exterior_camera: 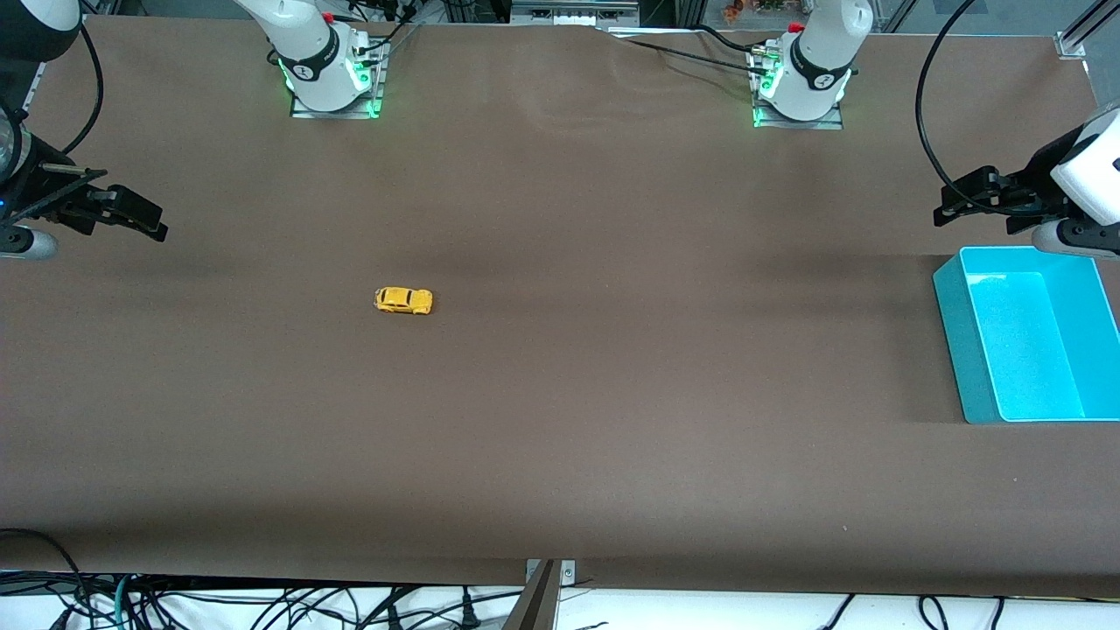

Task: Wind and store yellow beetle car

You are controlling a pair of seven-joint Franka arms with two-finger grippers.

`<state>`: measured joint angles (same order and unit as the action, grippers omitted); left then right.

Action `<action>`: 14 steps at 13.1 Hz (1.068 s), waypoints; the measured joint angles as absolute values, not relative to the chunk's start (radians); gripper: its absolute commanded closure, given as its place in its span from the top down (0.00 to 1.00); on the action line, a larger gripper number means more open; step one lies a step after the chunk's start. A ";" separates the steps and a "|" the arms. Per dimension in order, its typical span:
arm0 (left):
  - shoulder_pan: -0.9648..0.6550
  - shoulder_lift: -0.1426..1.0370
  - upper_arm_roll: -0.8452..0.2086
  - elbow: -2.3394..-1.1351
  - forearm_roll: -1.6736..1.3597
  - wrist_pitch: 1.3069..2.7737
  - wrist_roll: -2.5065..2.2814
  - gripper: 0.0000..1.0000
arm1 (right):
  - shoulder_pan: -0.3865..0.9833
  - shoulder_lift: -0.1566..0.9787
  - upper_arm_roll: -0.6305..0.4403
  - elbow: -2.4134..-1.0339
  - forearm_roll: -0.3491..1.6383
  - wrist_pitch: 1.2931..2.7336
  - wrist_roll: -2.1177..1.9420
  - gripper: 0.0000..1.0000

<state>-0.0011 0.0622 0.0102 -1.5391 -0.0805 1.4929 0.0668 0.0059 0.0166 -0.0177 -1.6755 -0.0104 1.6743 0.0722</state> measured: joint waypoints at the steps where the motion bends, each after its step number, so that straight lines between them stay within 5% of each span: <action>1: -0.001 0.062 0.010 -1.539 -0.081 1.493 0.067 1.00 | 0.006 0.017 -0.018 -1.676 -0.010 1.674 0.072 1.00; 14: -0.009 0.075 0.010 -1.527 -0.081 1.494 0.067 1.00 | 0.006 0.019 -0.016 -1.678 -0.010 1.667 0.071 1.00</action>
<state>-0.0092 0.0748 0.0095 -1.5274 -0.0805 1.4936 0.0674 0.0059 0.0192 -0.0159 -1.6779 -0.0102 1.6670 0.0713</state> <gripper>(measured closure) 0.000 0.000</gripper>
